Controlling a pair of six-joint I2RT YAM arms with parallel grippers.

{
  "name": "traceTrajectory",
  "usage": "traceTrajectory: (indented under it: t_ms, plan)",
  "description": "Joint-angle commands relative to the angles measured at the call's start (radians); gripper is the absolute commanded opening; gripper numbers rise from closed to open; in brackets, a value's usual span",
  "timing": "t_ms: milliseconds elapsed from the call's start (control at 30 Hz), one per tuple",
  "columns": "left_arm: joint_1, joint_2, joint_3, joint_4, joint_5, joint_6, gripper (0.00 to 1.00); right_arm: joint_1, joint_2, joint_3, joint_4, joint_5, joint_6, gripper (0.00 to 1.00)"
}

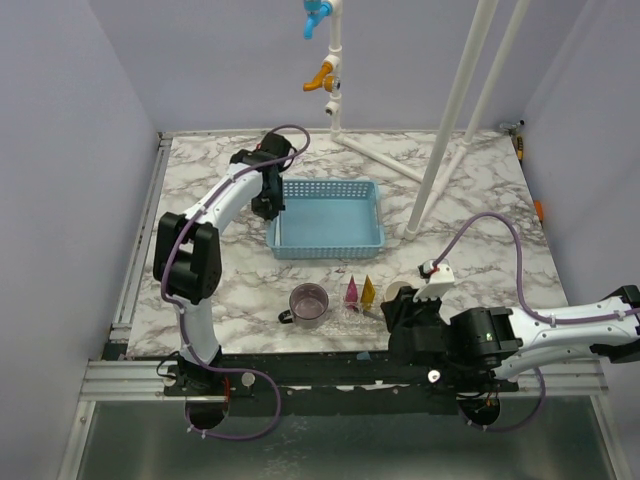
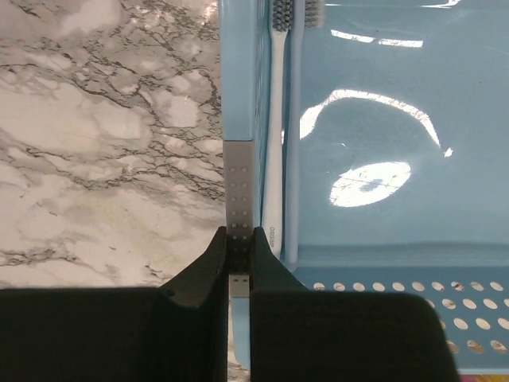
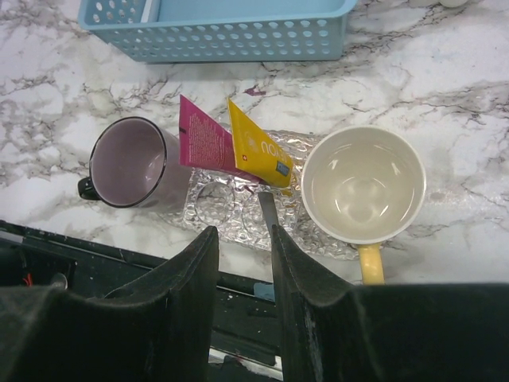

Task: Prepare toiletry sets of a toothbrush and toothpaste on the tray

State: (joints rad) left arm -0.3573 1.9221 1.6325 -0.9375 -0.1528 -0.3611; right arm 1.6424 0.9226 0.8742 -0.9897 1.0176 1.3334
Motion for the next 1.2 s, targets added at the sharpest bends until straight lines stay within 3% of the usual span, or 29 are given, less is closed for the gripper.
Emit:
traceTrajectory:
  t_ms: [0, 267, 667, 1000, 1167]
  plan:
    - [0.006, -0.075, 0.07, -0.072, -0.097, 0.017, 0.0, -0.003, 0.007, -0.004, 0.02, -0.001, -0.009, 0.36]
    - [0.006, -0.11, 0.167, -0.158, -0.172, 0.048, 0.0, -0.002, 0.002, -0.007, 0.03, -0.003, -0.022, 0.36]
    - [0.006, -0.061, 0.118, -0.141, -0.135, 0.04, 0.0, -0.003, 0.009, -0.009, 0.039, -0.015, -0.019, 0.36]
    - [0.006, -0.107, 0.191, -0.193, -0.169, 0.037, 0.0, -0.002, 0.013, -0.015, 0.043, -0.021, -0.012, 0.36]
    - [0.006, -0.09, 0.137, -0.173, -0.171, 0.038, 0.0, -0.002, 0.02, -0.019, 0.056, -0.025, -0.017, 0.36]
